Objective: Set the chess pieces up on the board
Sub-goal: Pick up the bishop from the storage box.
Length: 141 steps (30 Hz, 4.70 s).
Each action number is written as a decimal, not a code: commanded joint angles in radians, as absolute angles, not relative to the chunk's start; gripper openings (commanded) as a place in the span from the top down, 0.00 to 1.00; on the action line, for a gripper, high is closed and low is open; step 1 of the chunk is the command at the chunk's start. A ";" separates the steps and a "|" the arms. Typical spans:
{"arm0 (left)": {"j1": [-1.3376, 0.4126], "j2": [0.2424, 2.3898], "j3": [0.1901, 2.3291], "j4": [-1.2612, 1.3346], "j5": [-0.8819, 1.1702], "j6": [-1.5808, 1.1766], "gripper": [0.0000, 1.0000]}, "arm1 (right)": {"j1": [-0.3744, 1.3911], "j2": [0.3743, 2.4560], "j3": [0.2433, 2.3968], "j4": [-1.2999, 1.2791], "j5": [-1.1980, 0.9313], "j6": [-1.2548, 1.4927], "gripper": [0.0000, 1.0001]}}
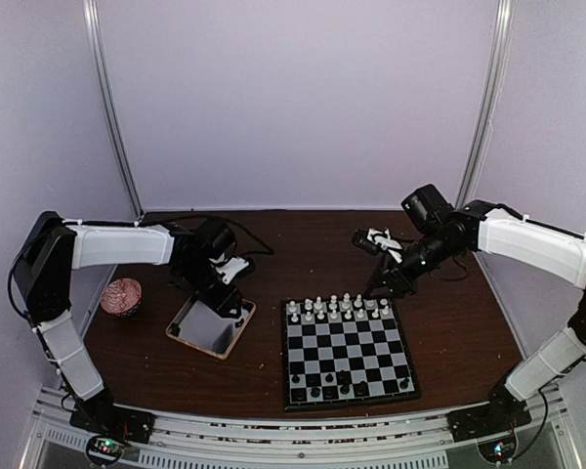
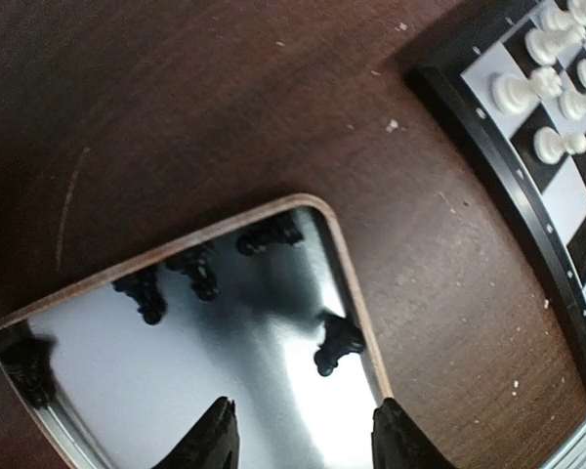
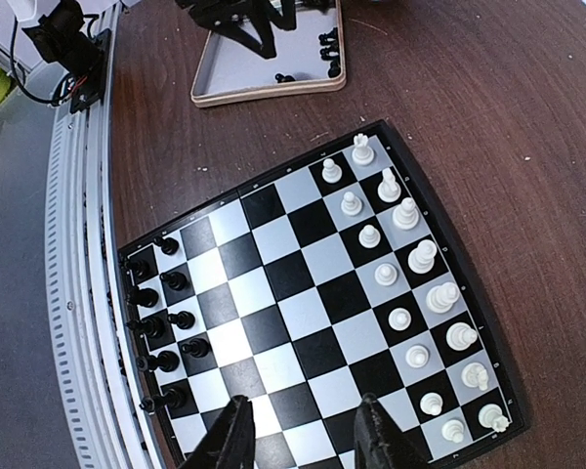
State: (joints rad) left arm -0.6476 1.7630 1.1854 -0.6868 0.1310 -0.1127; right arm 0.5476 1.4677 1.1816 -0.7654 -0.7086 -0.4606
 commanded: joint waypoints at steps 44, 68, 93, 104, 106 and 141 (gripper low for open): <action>-0.475 1.843 1.183 -0.589 -0.130 -0.365 0.48 | 0.531 1.492 1.181 -0.776 -0.738 -0.483 0.65; -0.468 1.906 1.215 -0.532 -0.043 -0.278 0.62 | 0.531 1.530 1.192 -0.792 -0.748 -0.490 0.66; -0.488 1.624 1.037 -0.696 -0.147 -0.598 0.64 | 0.531 1.544 1.206 -0.813 -0.766 -0.499 0.66; -0.495 1.660 1.010 -0.695 -0.143 -0.634 0.67 | 0.531 1.548 1.207 -0.822 -0.774 -0.505 0.67; -0.495 1.660 1.002 -0.700 -0.151 -0.639 0.67 | 0.531 1.545 1.206 -0.819 -0.772 -0.505 0.67; -0.514 1.683 1.022 -0.732 -0.236 -0.640 0.69 | 0.530 1.557 1.210 -0.827 -0.775 -0.505 0.67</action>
